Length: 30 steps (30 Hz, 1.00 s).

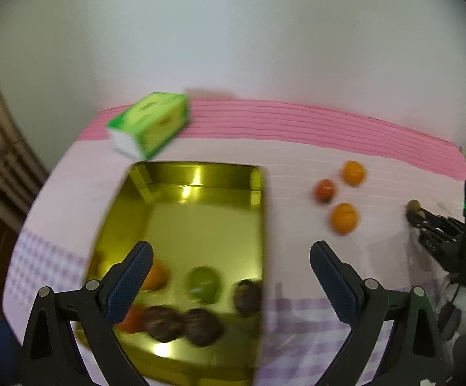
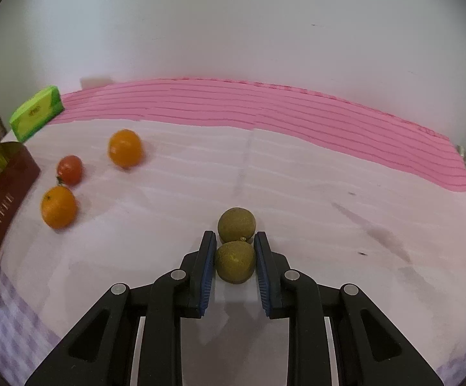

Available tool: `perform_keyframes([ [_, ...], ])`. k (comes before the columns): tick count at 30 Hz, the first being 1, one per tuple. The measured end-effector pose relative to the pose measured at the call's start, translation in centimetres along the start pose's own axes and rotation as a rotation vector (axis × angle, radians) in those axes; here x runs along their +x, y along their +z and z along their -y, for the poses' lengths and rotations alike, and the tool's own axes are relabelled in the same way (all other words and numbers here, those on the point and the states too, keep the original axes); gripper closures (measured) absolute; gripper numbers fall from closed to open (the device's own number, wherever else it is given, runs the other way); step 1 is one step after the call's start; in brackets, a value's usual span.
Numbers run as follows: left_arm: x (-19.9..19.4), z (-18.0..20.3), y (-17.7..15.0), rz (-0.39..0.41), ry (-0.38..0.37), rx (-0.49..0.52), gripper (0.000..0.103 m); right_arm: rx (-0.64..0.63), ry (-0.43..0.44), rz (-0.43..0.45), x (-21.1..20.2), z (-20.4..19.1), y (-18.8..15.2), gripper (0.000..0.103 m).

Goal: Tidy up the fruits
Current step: 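Reach the left tool to another orange and close on it while the right tool holds the olive fruits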

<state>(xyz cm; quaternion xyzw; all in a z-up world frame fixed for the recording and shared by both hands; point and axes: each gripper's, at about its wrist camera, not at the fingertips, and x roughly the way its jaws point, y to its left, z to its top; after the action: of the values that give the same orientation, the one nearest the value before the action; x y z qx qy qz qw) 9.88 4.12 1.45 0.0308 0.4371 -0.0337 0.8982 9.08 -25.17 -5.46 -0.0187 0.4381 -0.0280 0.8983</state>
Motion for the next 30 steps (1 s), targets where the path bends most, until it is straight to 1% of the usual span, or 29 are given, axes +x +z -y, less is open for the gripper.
perform_keyframes([
  [4, 1.5, 3.7, 0.1, -0.029, -0.046, 0.051, 0.006, 0.005, -0.01, 0.002, -0.5, 1.6, -0.6, 0.078],
  [6, 2.2, 5.0, 0.1, -0.043, -0.066, 0.069, 0.006, 0.003, -0.026, 0.002, -0.7, 2.4, -0.9, 0.078],
  [9, 3.3, 6.7, 0.1, -0.061, -0.089, 0.086, 0.006, 0.029, -0.021, -0.001, -0.8, 3.7, -1.2, 0.078],
  [14, 5.0, 8.5, 0.2, -0.092, -0.126, 0.082, 0.006, 0.05, -0.014, -0.001, -0.8, 4.4, -1.4, 0.078],
  [19, 7.1, 9.8, 0.3, -0.13, -0.139, 0.082, 0.007, 0.055, -0.008, -0.001, -0.7, 4.7, -1.4, 0.078],
  [24, 8.7, 11.0, 0.5, -0.152, -0.134, 0.101, 0.018, 0.057, -0.005, -0.001, -0.7, 4.8, -1.4, 0.078],
  [26, 9.5, 11.3, 0.8, -0.167, -0.14, 0.086, 0.024, 0.057, -0.005, -0.001, -0.6, 4.8, -1.4, 0.078],
  [27, 9.8, 11.3, 0.9, -0.173, -0.142, 0.075, 0.03, 0.057, -0.005, -0.001, -0.6, 4.8, -1.4, 0.078],
  [28, 10.3, 11.2, 1.0, -0.186, -0.145, 0.061, 0.033, 0.057, -0.005, -0.001, -0.6, 4.8, -1.4, 0.078],
  [30, 10.9, 11.2, 1.1, -0.202, -0.153, 0.043, 0.033, 0.057, -0.005, -0.001, -0.6, 4.7, -1.4, 0.078],
])
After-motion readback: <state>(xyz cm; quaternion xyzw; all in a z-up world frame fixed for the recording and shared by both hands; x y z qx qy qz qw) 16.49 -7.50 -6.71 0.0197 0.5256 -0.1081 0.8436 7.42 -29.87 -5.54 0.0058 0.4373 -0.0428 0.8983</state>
